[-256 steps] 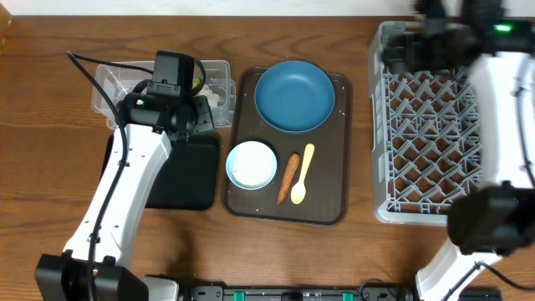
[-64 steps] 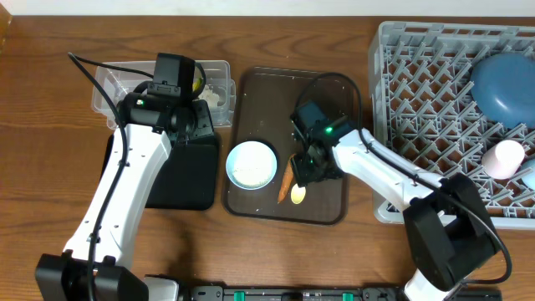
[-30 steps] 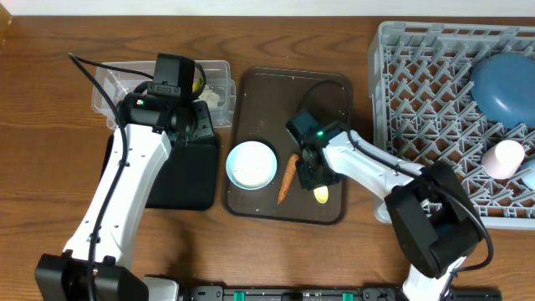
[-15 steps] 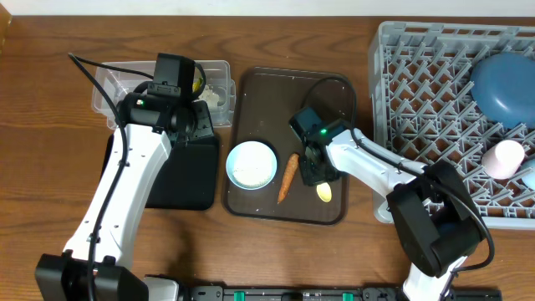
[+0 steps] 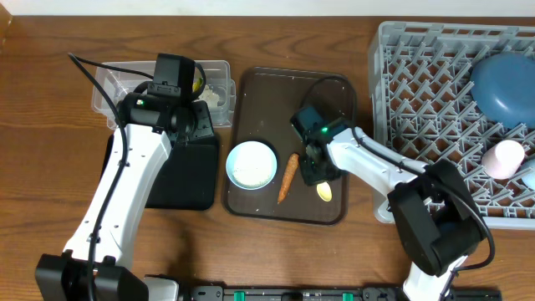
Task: Sort waste into correct bins and load items into the dishwasher rack
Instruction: 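Grasp the yellow spoon on the tray with the right gripper, then carry the yellow spoon with the right gripper and insert it in the rack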
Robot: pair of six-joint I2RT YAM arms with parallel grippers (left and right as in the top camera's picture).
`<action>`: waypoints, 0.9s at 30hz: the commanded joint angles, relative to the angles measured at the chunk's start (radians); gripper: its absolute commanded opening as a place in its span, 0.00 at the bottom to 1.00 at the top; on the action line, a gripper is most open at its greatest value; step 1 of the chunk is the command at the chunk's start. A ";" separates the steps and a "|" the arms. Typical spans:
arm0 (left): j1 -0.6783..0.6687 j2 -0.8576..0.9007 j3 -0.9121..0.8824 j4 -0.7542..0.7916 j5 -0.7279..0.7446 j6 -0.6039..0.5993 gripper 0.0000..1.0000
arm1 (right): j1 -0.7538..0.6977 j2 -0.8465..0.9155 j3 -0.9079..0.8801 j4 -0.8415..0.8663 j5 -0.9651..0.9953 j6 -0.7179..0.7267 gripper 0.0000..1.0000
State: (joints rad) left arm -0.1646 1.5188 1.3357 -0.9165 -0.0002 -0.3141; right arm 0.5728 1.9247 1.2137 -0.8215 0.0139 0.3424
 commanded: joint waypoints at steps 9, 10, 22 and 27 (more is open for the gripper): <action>0.004 0.002 0.010 -0.003 -0.011 0.002 0.54 | -0.108 -0.130 0.070 -0.028 -0.023 -0.112 0.01; 0.004 0.002 0.010 -0.003 -0.011 0.002 0.54 | -0.110 -0.143 0.070 -0.031 -0.023 -0.116 0.01; 0.004 0.002 0.010 -0.003 -0.011 0.002 0.54 | -0.123 -0.214 0.070 -0.036 -0.023 -0.135 0.01; 0.004 0.002 0.010 -0.004 -0.011 0.002 0.54 | -0.123 -0.214 0.070 -0.039 -0.023 -0.135 0.01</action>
State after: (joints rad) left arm -0.1646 1.5188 1.3357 -0.9165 -0.0002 -0.3141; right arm 0.4576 1.7355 1.2633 -0.8585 -0.0074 0.2226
